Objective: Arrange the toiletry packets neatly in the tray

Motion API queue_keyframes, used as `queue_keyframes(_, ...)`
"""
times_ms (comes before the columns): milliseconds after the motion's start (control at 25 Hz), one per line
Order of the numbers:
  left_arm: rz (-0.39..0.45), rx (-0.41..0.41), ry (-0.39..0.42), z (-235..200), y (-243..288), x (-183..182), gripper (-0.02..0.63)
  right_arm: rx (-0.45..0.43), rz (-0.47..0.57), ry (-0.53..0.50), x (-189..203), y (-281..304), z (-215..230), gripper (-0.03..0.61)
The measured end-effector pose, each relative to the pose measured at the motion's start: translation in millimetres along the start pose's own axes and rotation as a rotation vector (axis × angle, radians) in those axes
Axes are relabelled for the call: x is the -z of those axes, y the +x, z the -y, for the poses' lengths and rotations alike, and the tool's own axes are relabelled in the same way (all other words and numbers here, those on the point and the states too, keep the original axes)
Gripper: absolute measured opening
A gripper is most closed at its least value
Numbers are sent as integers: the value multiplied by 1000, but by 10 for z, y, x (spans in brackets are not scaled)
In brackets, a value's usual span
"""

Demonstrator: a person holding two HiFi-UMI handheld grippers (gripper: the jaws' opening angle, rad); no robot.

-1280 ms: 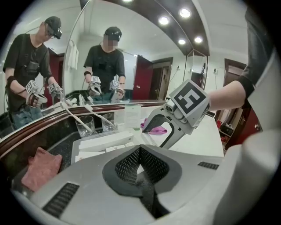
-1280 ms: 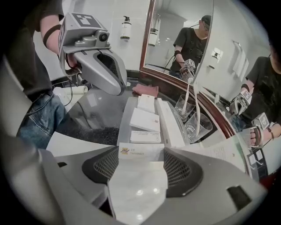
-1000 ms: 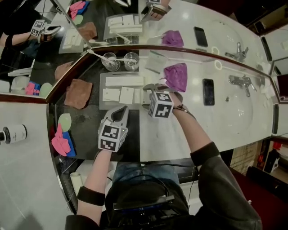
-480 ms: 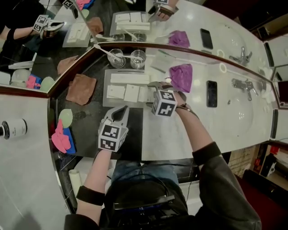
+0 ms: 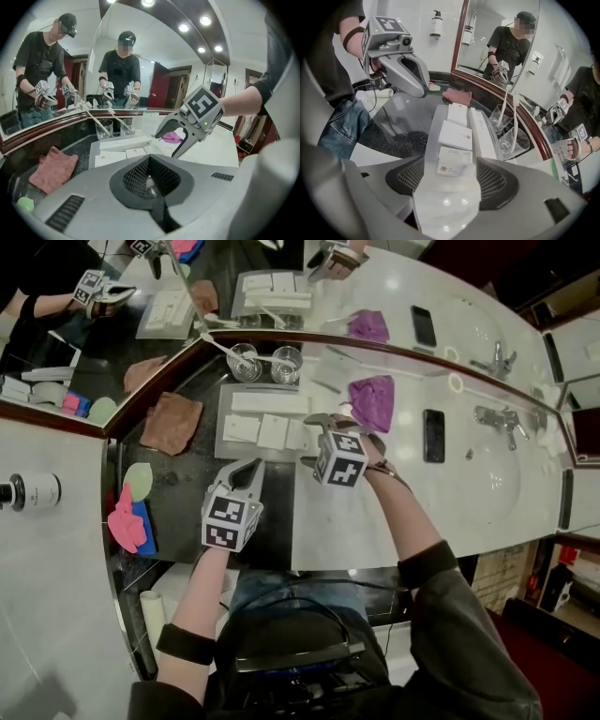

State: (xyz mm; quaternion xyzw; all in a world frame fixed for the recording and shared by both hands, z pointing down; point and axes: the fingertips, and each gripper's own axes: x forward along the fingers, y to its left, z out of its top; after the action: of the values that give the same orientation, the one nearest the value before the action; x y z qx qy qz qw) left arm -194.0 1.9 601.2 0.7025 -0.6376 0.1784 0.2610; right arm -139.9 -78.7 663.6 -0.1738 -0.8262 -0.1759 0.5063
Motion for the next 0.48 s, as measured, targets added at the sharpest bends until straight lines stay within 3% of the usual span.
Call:
queue_keyframes(200,25,-13,-9,98,-225,-184,2,6,70,23,-212,-372,-166,312)
queue_keyframes(480,63,-57,-15,169,-554,-294,2,135,202,107,-464,-972,-304,140)
